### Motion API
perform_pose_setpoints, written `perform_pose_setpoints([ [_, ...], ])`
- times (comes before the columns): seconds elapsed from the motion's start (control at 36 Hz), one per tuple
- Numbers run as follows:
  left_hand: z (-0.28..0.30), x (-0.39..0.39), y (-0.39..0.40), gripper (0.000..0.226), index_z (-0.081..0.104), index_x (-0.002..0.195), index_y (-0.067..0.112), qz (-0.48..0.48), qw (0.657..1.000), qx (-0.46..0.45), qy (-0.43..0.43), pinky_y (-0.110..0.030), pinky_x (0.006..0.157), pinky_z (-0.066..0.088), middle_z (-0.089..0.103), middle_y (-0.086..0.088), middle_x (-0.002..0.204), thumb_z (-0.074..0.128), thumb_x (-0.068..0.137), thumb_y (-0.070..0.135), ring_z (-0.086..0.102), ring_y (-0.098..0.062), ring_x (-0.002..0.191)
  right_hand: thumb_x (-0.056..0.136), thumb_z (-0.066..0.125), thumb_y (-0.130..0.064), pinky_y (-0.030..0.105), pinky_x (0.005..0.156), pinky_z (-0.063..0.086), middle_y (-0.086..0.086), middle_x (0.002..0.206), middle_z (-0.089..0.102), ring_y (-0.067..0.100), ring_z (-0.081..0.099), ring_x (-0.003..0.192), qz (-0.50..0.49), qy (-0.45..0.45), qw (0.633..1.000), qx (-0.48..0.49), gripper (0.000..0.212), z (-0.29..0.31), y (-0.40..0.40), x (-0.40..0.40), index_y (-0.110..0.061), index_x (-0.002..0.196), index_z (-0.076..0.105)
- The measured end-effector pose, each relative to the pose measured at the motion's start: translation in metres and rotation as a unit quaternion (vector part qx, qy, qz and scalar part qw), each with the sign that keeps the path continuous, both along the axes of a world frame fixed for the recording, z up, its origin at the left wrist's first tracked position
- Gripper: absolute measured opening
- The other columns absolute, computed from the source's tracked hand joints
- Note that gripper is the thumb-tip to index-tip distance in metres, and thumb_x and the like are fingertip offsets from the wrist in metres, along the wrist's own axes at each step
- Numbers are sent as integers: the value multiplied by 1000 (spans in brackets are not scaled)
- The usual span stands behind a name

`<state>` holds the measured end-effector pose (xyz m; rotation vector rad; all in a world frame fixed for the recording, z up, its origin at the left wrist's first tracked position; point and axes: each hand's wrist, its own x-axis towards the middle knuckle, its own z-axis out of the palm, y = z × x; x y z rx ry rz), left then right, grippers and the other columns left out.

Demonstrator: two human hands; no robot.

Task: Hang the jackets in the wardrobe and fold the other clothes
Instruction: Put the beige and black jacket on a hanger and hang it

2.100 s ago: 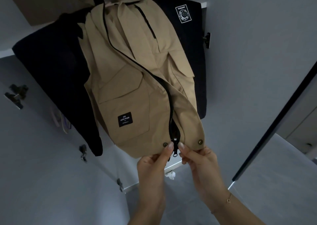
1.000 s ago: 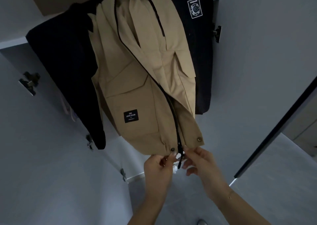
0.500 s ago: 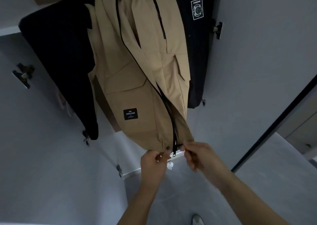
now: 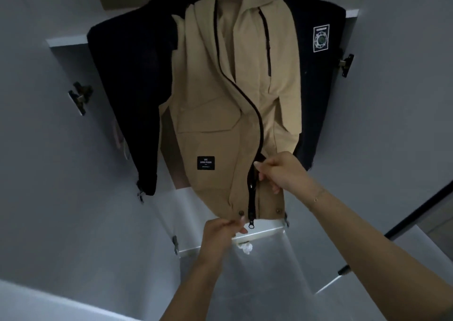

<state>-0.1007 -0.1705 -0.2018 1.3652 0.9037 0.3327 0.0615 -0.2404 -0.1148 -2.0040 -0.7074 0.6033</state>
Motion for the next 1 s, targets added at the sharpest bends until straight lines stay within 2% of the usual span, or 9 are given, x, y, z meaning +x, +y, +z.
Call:
perform_pose_setpoints([
  [0.14,1,-12,7,30,68,48,16,-45,997,8,59,-7,47,33,47,13,38,79,76,19,45,2,41,97,54,-28,29,56,37,8,62,60,18,53,57,94,-293,951,-28,39,-7,0,10,-3,69,64],
  [0.25,3,-17,16,26,67,54,11,-85,987,1,138,-7,44,32,45,12,35,77,78,15,42,-1,38,98,53,-25,27,58,30,-9,58,46,10,44,56,96,-414,904,52,33,20,4,38,-13,67,56],
  [0.36,13,-20,33,12,73,80,1,-74,986,-1,149,-14,53,37,56,2,57,74,80,13,46,-9,56,98,53,-27,31,67,40,10,75,65,24,56,73,167,-533,829,31,32,47,16,47,-3,82,67],
  [0.56,36,-6,57,40,51,55,18,-58,917,342,198,-26,64,47,54,6,60,63,90,33,55,-12,62,96,55,-26,27,75,38,8,81,67,21,58,78,271,-555,786,38,29,67,24,47,-4,88,72],
  [0.69,57,21,51,37,35,60,18,1,859,490,146,-30,65,43,46,-2,81,58,89,19,55,-21,80,97,54,-30,32,80,43,2,78,65,16,55,78,303,-549,778,25,28,86,29,54,-11,82,68],
  [0.81,64,35,51,29,40,86,21,65,864,498,45,-21,64,33,41,6,92,67,78,14,46,-9,78,99,44,-36,33,85,42,-6,82,64,11,52,82,335,-564,755,-22,33,99,37,65,-17,81,64],
  [0.89,67,48,47,37,46,100,31,21,917,397,-42,-9,69,37,49,21,96,74,76,39,51,7,89,100,41,-38,24,85,35,-12,80,60,9,50,83,369,-561,740,-42,34,101,45,69,-19,80,62],
  [0.94,67,60,45,31,54,96,31,-40,950,304,-58,-6,68,41,58,19,93,74,77,47,55,9,86,100,41,-37,18,82,28,-14,80,57,7,46,81,387,-567,726,-39,35,101,51,69,-19,80,62],
  [1.0,61,70,45,22,59,77,18,-51,941,325,-75,-13,63,41,59,12,73,71,84,35,55,-1,69,101,40,-38,18,81,27,-10,84,61,7,46,82,401,-591,698,-47,37,101,58,69,-17,85,66],
])
